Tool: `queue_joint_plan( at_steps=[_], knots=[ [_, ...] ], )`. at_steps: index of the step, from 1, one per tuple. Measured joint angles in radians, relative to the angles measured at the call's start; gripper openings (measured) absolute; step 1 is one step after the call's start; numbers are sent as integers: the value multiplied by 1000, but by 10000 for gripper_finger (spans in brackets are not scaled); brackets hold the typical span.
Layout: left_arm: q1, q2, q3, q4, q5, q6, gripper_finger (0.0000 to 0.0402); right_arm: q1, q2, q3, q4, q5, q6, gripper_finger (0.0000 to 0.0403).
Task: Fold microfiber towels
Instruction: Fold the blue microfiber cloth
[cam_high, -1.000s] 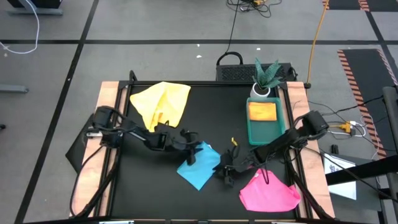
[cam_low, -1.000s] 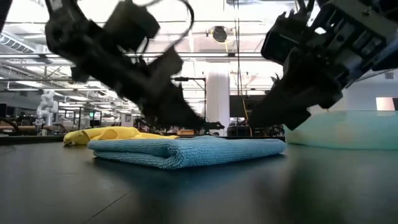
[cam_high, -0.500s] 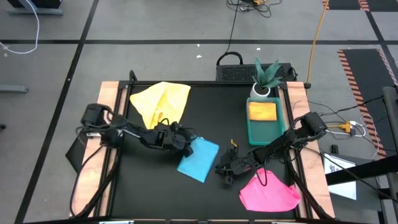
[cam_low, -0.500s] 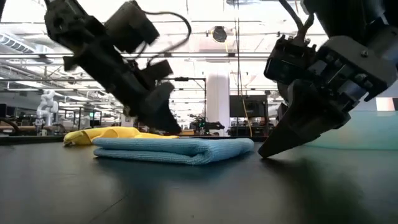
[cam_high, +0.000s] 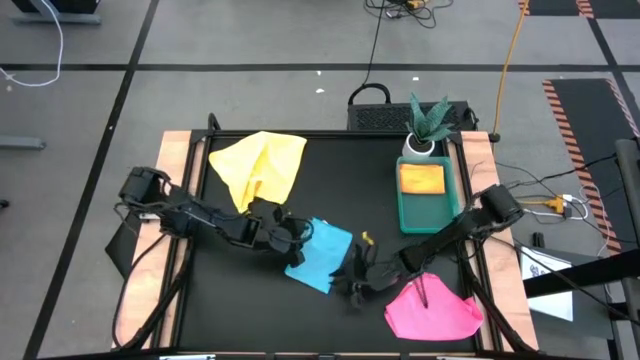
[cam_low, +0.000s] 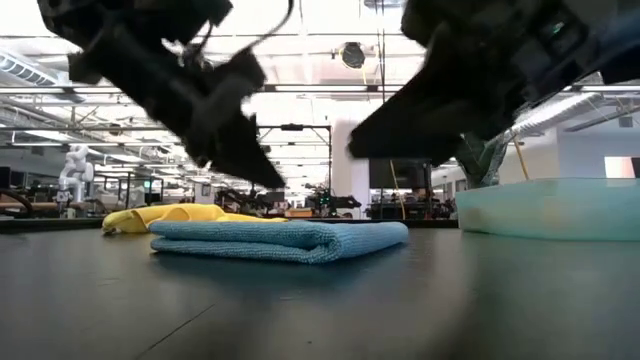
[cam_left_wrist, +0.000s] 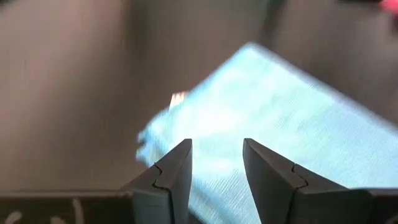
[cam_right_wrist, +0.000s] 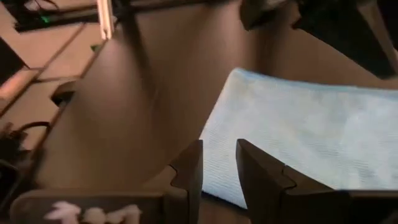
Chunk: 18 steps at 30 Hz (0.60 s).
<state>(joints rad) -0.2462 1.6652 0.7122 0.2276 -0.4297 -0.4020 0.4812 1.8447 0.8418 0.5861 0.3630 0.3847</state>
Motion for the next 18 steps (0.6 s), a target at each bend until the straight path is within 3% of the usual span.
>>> queue_joint_plan(
  at_steps=[3,9,15,18],
  knots=[
    [-6,28,0,-50,-3,-51,145,-18,64,61,-49,1,42,89],
    [-108,11,-1,-237,-189,-220,145,-56,88,73,-223,1,122,89],
    [-223,4,0,-224,-206,-291,145,-52,-41,66,-481,3,59,89],
    [-262,5,0,-174,-186,-289,145,-39,-119,68,-475,31,43,89]
  ],
)
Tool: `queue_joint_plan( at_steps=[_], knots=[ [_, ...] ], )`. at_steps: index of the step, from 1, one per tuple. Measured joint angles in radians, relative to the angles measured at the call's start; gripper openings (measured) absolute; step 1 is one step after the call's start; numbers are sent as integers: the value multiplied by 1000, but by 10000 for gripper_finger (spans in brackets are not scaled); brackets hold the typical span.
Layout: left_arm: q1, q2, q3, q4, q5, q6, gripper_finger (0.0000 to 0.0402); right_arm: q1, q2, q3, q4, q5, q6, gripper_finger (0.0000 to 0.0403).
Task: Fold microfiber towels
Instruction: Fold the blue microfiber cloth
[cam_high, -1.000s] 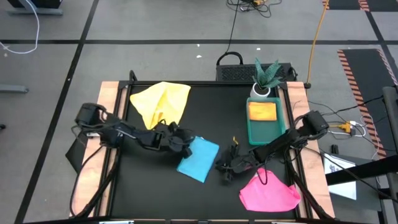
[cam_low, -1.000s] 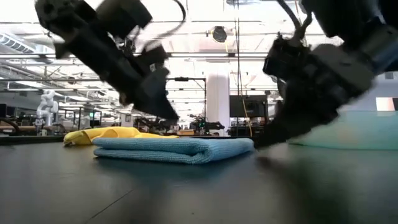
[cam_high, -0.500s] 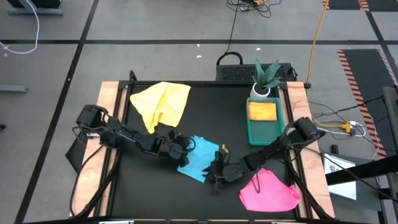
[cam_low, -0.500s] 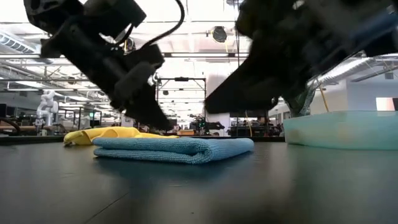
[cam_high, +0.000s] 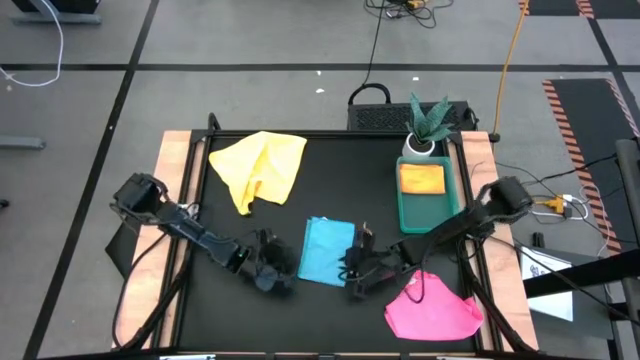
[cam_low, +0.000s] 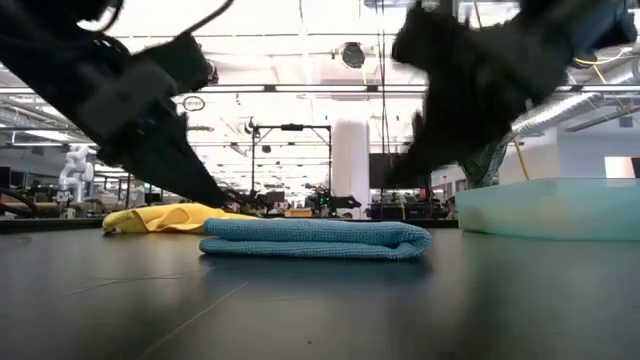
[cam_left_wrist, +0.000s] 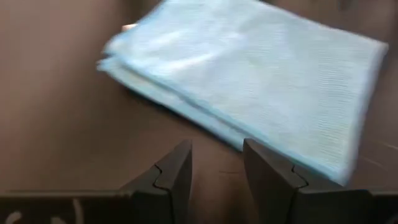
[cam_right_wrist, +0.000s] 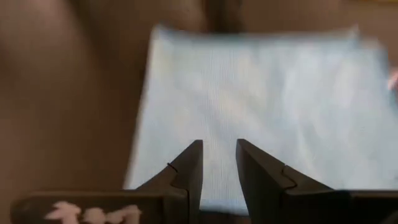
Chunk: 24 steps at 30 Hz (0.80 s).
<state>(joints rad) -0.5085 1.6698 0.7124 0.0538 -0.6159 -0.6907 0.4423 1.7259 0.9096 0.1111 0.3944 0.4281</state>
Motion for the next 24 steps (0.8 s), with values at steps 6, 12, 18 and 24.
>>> queue_joint_plan(
  at_steps=[6,12,18,24],
  knots=[
    [-35,44,0,154,47,70,145,46,14,0,228,-7,-121,89],
    [-30,147,-1,265,167,71,145,65,155,3,437,-93,-212,89],
    [-30,259,2,521,183,64,145,50,248,77,370,-85,-224,91],
    [-30,266,-1,592,208,94,145,50,240,131,200,-86,-266,142]
  ],
)
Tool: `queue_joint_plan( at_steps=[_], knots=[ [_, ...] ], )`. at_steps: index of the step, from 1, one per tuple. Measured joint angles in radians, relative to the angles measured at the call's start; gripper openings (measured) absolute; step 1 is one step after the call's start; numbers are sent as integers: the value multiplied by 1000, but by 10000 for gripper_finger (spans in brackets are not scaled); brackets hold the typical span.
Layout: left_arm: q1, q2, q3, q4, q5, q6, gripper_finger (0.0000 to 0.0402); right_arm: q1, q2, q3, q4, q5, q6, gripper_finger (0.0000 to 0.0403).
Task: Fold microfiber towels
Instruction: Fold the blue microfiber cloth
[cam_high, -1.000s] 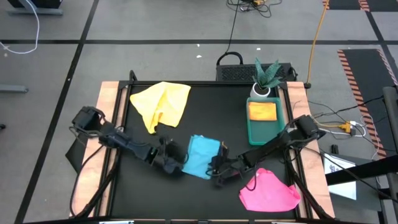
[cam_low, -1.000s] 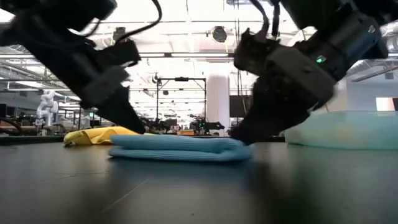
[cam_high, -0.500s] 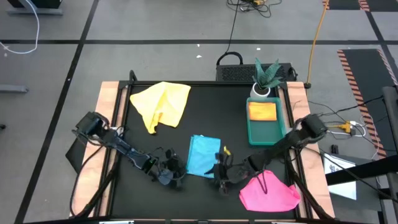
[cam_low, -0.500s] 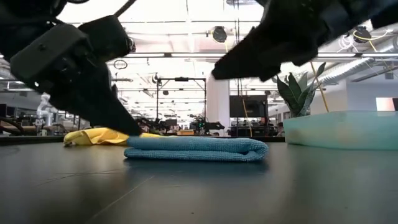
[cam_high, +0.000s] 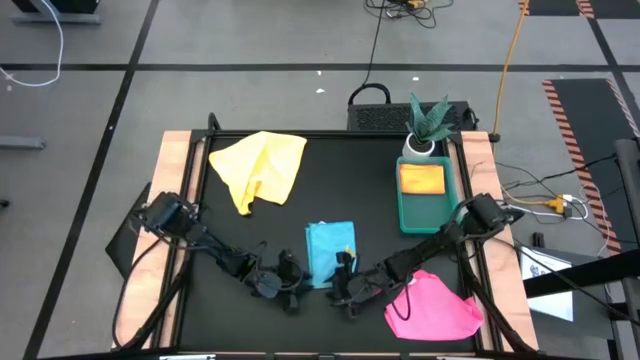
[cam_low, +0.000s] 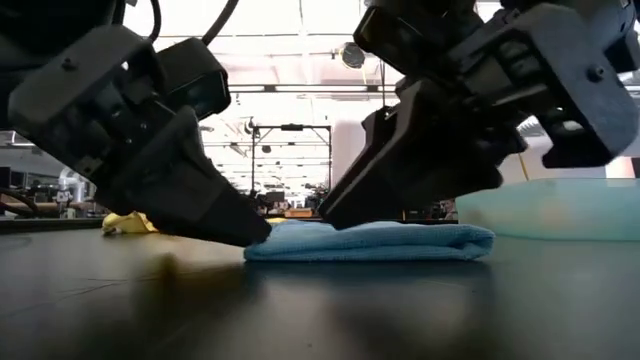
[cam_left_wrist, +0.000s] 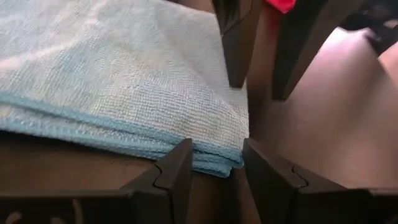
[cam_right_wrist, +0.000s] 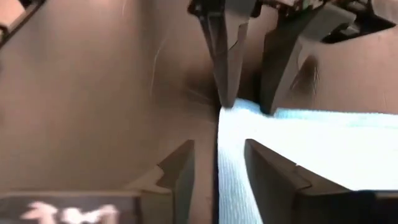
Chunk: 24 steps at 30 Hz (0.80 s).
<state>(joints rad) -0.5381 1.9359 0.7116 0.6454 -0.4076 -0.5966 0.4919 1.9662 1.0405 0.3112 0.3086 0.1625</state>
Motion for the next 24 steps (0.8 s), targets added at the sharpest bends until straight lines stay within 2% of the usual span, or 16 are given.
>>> queue_joint_plan(
  at_steps=[5,9,13,20,24],
  knots=[
    [-1,-57,0,-47,-6,-34,145,1,-5,0,-21,1,-97,188],
    [4,-97,0,-48,-44,-2,145,-4,18,0,-29,1,-137,184],
    [41,-100,0,-42,-53,47,145,-21,25,0,-37,5,-136,152],
    [148,-96,0,-45,-53,179,145,-40,25,0,-56,5,-109,59],
    [212,-96,0,-113,-39,207,145,-32,22,0,-59,-4,-81,11]
  ],
)
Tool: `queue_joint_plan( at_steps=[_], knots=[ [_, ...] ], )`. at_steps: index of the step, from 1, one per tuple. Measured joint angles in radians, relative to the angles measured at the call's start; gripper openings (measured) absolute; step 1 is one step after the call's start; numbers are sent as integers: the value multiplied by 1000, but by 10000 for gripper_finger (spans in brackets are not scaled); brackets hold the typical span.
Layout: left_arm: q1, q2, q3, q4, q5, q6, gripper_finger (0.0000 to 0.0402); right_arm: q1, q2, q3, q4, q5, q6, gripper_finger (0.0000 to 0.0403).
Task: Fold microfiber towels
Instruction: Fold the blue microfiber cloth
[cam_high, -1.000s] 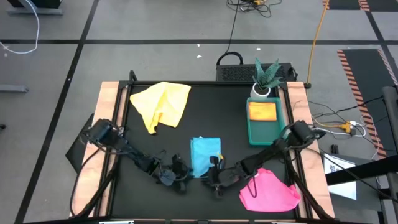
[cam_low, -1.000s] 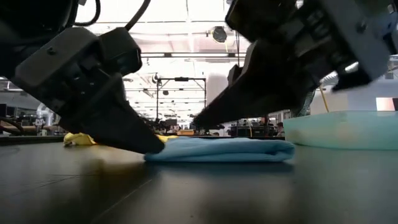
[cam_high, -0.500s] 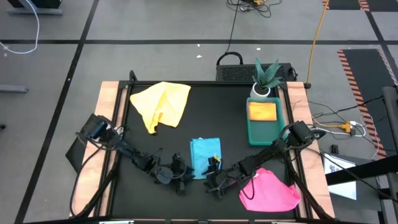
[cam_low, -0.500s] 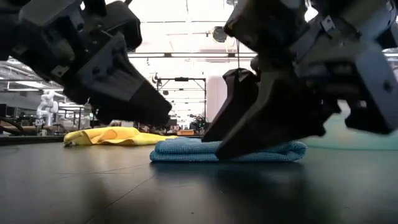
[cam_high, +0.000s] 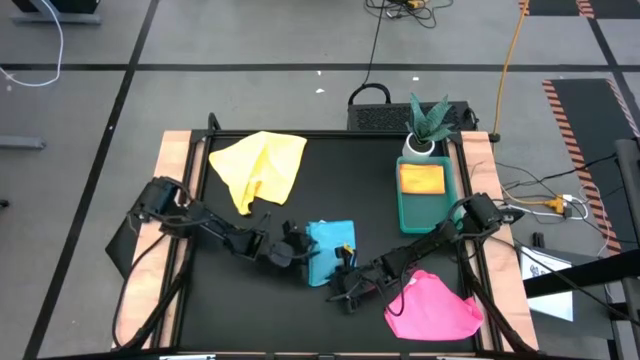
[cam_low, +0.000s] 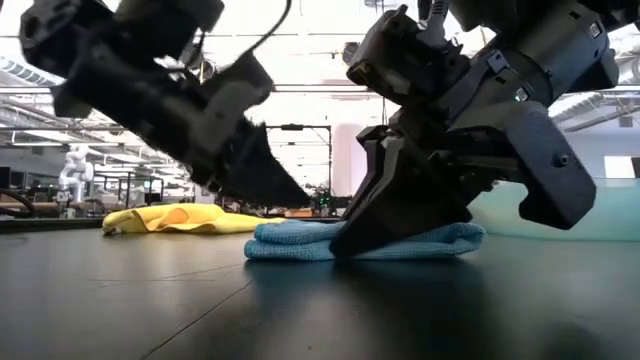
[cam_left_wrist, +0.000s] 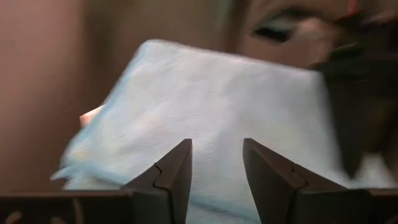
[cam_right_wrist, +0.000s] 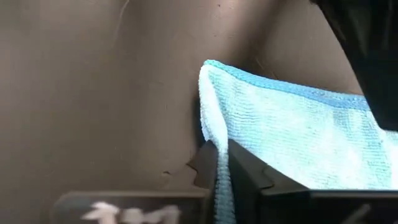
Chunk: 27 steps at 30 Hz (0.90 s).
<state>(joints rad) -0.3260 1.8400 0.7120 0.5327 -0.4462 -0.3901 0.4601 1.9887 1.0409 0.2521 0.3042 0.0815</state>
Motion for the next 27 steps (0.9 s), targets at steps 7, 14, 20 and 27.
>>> queue_joint_plan(
  at_steps=[7,14,20,27],
  knots=[
    [34,0,0,-83,106,-1,145,34,-6,0,26,-50,78,14],
    [-18,-41,-1,-75,116,31,145,41,-9,0,24,-48,117,5],
    [-60,-57,-1,-35,121,146,145,47,-50,0,13,-48,124,7],
    [-61,-1,0,-1,158,160,145,53,-71,0,8,-49,146,8]
  ],
)
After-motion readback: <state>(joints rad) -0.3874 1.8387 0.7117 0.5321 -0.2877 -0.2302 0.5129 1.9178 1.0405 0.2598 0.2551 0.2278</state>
